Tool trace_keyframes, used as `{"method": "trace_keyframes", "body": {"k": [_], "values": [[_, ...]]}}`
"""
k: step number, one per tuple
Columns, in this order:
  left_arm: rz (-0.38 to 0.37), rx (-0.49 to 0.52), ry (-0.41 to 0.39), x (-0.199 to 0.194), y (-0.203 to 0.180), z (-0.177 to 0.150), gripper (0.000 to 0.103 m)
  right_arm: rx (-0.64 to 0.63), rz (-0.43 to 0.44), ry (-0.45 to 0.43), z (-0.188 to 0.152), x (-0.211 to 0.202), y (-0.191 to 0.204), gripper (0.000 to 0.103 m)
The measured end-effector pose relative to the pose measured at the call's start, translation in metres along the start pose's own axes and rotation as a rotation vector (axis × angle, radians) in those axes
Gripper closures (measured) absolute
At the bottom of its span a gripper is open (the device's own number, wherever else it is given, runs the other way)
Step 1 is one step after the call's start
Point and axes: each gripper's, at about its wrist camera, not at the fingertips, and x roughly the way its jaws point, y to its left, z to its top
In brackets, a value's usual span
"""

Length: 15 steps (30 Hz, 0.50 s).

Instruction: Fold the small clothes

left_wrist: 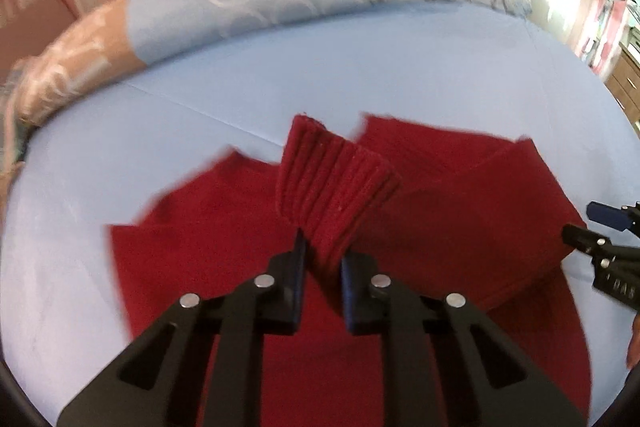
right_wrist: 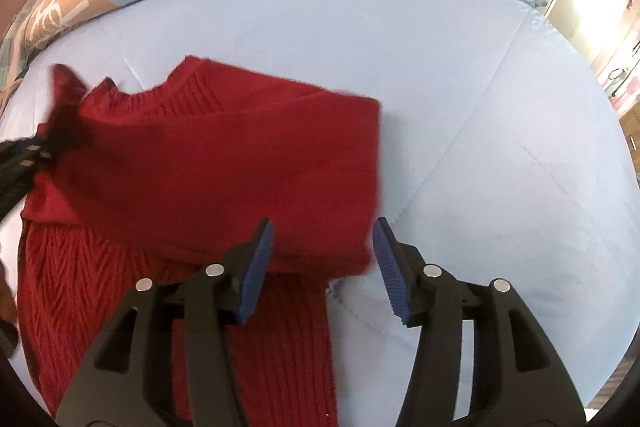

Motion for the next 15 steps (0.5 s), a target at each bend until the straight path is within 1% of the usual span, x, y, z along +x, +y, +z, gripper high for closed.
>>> {"method": "trace_keyframes", "body": {"k": [2,4,7,8,10,11,12,13,14,15], "values": [[0.004,-0.021,-0.032,-0.016,0.028,-0.001,0.088,0.011,0.008,-0.014,0.002,-0.003,0.003,0.048],[0.033,-0.031,-0.031,-0.023,0.051,-0.01,0.088,0.015,0.019,-0.01,0.003,-0.002,0.007,0.048],[-0.016,-0.056,0.034,-0.009,0.077,-0.033,0.087,0.002,0.03,0.002,0.003,0.006,0.019,0.048],[-0.033,-0.059,0.054,0.0,0.082,-0.043,0.084,-0.004,0.033,0.006,0.005,0.009,0.024,0.048],[-0.028,-0.069,0.098,0.015,0.085,-0.056,0.076,-0.02,0.032,0.019,0.003,0.016,0.03,0.046],[-0.016,-0.077,0.113,0.021,0.085,-0.063,0.069,-0.036,0.024,0.042,0.003,0.026,0.035,0.046],[-0.002,-0.08,0.114,0.022,0.086,-0.066,0.059,-0.047,0.016,0.056,0.002,0.029,0.037,0.046],[0.018,-0.084,0.107,0.02,0.089,-0.069,0.052,-0.061,0.006,0.06,0.002,0.033,0.039,0.046],[0.056,-0.088,0.094,0.014,0.092,-0.072,0.034,-0.067,0.003,0.059,0.002,0.033,0.04,0.046],[0.084,-0.094,0.088,0.009,0.095,-0.072,0.029,-0.072,0.001,0.058,0.002,0.034,0.041,0.046]]}}
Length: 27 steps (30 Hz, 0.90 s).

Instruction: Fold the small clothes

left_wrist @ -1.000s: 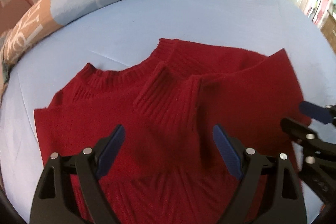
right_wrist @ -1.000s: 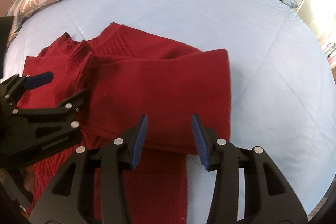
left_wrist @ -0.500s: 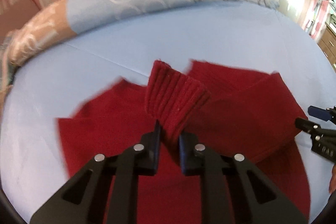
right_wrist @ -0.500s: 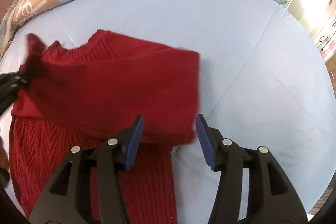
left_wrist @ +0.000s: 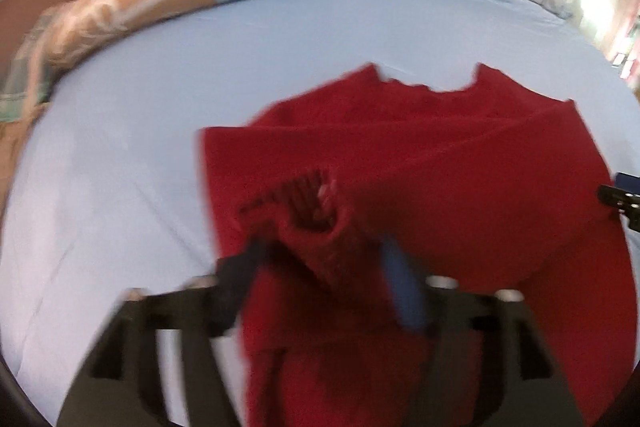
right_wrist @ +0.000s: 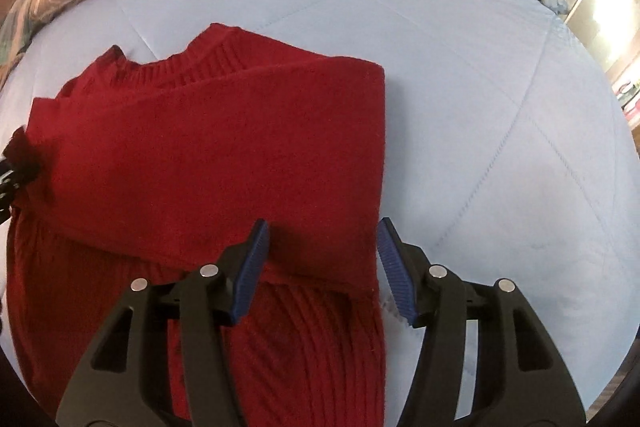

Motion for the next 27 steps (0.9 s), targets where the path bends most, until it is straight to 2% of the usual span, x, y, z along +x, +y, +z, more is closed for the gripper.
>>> {"method": "trace_keyframes", "body": {"k": [2,6,11,13,14,15,16,18,19,22,27], "values": [[0.012,-0.019,0.002,-0.01,0.011,-0.004,0.029,-0.012,-0.006,-0.005,0.001,-0.001,0.002,0.046],[0.096,0.007,0.029,-0.022,0.015,0.0,0.029,-0.044,-0.021,-0.019,0.003,-0.008,0.008,0.046],[0.006,-0.034,0.098,-0.002,0.012,0.007,0.029,-0.057,-0.023,-0.02,-0.001,-0.012,0.019,0.046],[-0.029,-0.057,0.116,0.007,0.011,0.009,0.039,-0.063,-0.024,-0.017,-0.003,-0.012,0.023,0.046],[-0.066,-0.071,0.124,0.01,0.011,0.009,0.056,-0.069,-0.028,-0.019,-0.005,-0.013,0.025,0.046],[-0.092,-0.083,0.127,0.011,0.011,0.01,0.064,-0.072,-0.03,-0.018,-0.006,-0.014,0.026,0.046],[-0.091,-0.083,0.115,0.009,0.009,0.011,0.065,-0.074,-0.03,-0.015,-0.007,-0.014,0.027,0.046],[-0.108,-0.066,0.099,0.006,0.006,0.013,0.091,-0.073,-0.028,-0.011,-0.009,-0.013,0.027,0.046],[-0.118,-0.063,0.094,0.005,0.004,0.014,0.091,-0.071,-0.027,-0.009,-0.009,-0.013,0.027,0.046],[-0.111,-0.011,0.023,-0.008,-0.003,0.027,0.093,-0.06,-0.033,-0.019,-0.008,-0.013,0.024,0.046],[-0.166,0.116,-0.248,-0.063,-0.008,0.052,0.093,-0.03,-0.035,-0.056,-0.006,-0.021,0.022,0.046]]}}
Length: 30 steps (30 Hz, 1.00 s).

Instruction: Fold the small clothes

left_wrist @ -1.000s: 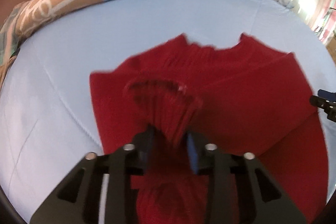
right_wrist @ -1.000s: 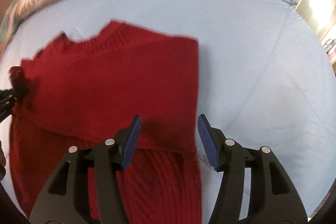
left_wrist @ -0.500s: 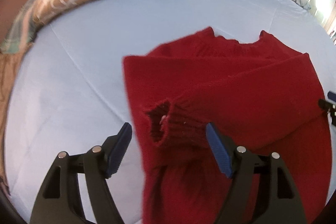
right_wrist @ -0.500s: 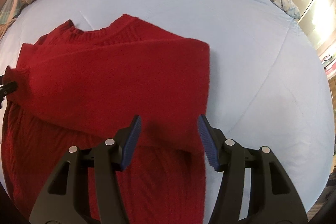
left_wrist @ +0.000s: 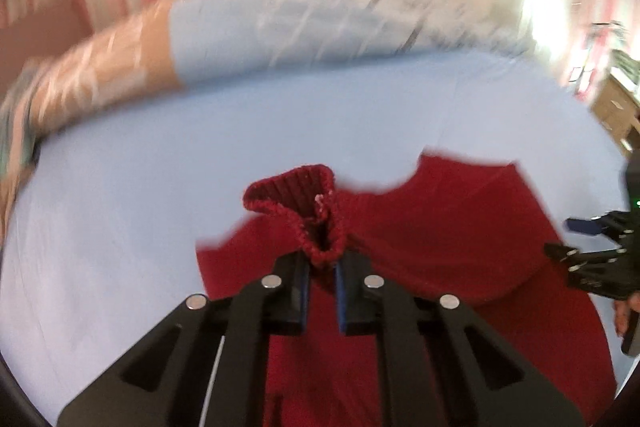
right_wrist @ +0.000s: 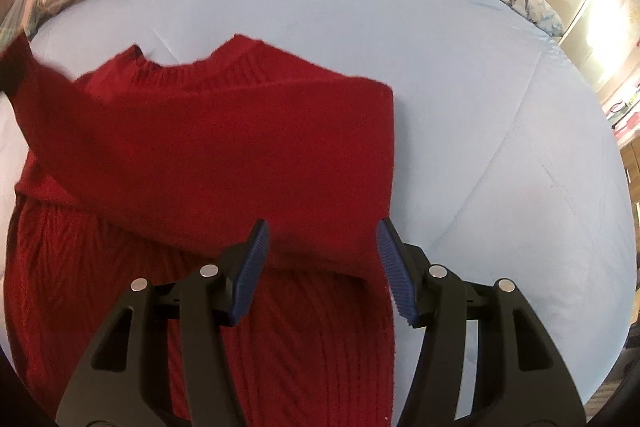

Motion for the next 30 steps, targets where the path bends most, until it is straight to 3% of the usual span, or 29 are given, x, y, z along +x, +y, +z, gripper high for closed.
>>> {"method": "trace_keyframes", "body": {"k": [3,7,8,9,11,12,16,19,21,25,30], "values": [[0.0,0.034,0.038,0.017,0.013,-0.012,0.093,0.0,0.004,0.007,-0.001,0.004,0.003,0.046],[-0.04,-0.023,0.211,0.048,0.034,-0.056,0.088,-0.017,0.007,0.018,-0.001,0.008,0.01,0.046],[-0.024,-0.024,0.243,0.047,0.033,-0.068,0.078,-0.018,0.009,0.019,-0.001,0.009,0.011,0.046],[0.001,-0.026,0.251,0.041,0.032,-0.076,0.058,-0.017,0.014,0.018,-0.001,0.008,0.012,0.046],[0.033,-0.049,0.244,0.023,0.034,-0.082,0.026,-0.015,0.021,0.017,0.001,0.008,0.013,0.046],[0.029,-0.095,0.229,0.01,0.038,-0.082,0.024,-0.018,0.021,0.016,0.001,0.007,0.013,0.046],[-0.033,-0.283,0.219,-0.012,0.049,-0.068,0.023,-0.027,0.018,0.008,0.006,0.006,0.014,0.046],[-0.091,-0.323,0.192,-0.001,0.04,-0.049,0.023,-0.034,0.011,0.004,0.008,0.007,0.014,0.046],[-0.099,-0.302,0.206,0.021,0.024,-0.036,0.023,-0.037,0.006,0.007,0.008,0.009,0.014,0.046],[0.024,-0.238,0.327,0.073,0.023,-0.056,0.028,-0.03,0.005,0.023,0.007,0.015,0.012,0.046],[0.055,-0.132,0.311,0.065,0.022,-0.067,0.027,0.015,0.048,-0.002,0.011,0.02,0.005,0.045]]}}
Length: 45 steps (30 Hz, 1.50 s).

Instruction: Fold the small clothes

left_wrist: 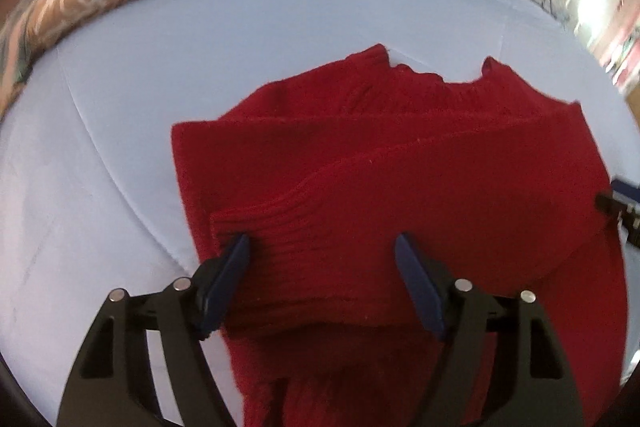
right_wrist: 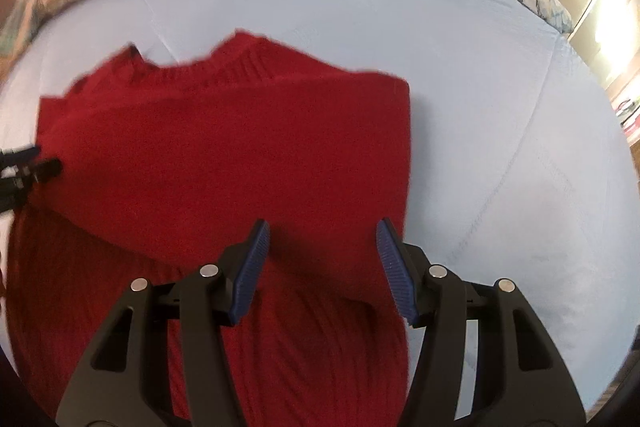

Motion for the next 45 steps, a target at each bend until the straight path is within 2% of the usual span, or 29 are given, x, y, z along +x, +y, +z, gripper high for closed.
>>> {"method": "trace_keyframes", "body": {"k": [3,6,8,14,20,22,24,27,33,39,45], "values": [[0.061,0.066,-0.011,-0.003,-0.012,-0.004,0.024,-0.067,0.03,-0.022,0.007,0.008,0.02,0.042],[0.06,0.048,-0.01,-0.005,-0.008,-0.008,0.02,-0.104,0.037,-0.012,0.009,0.024,0.028,0.04],[0.069,0.034,-0.009,-0.005,-0.004,-0.01,0.016,-0.104,0.045,-0.021,0.009,0.028,0.02,0.039],[0.073,0.033,-0.013,-0.009,-0.004,-0.016,0.015,-0.038,0.039,-0.008,0.007,0.027,-0.015,0.04],[0.129,0.055,-0.008,-0.02,-0.017,-0.009,0.016,-0.052,0.015,-0.019,0.007,0.014,-0.009,0.039],[0.126,0.049,-0.009,-0.028,-0.022,-0.008,0.016,-0.057,0.037,-0.034,0.005,0.006,-0.006,0.035],[0.105,0.035,-0.001,-0.038,-0.031,-0.01,0.012,-0.069,0.041,-0.043,-0.002,-0.004,0.0,0.026],[0.065,0.025,0.041,-0.04,-0.049,-0.017,0.012,-0.122,0.047,-0.017,-0.014,-0.008,0.012,0.026],[0.108,0.065,0.136,-0.015,-0.072,-0.048,0.012,-0.145,0.015,0.069,-0.037,0.013,0.012,0.027],[0.107,0.052,0.118,-0.016,-0.07,-0.051,0.012,-0.136,0.031,0.049,-0.041,0.01,0.01,0.026],[0.105,0.045,0.074,-0.038,-0.076,-0.053,0.012,-0.105,0.039,-0.026,-0.045,-0.025,0.011,0.026]]}}
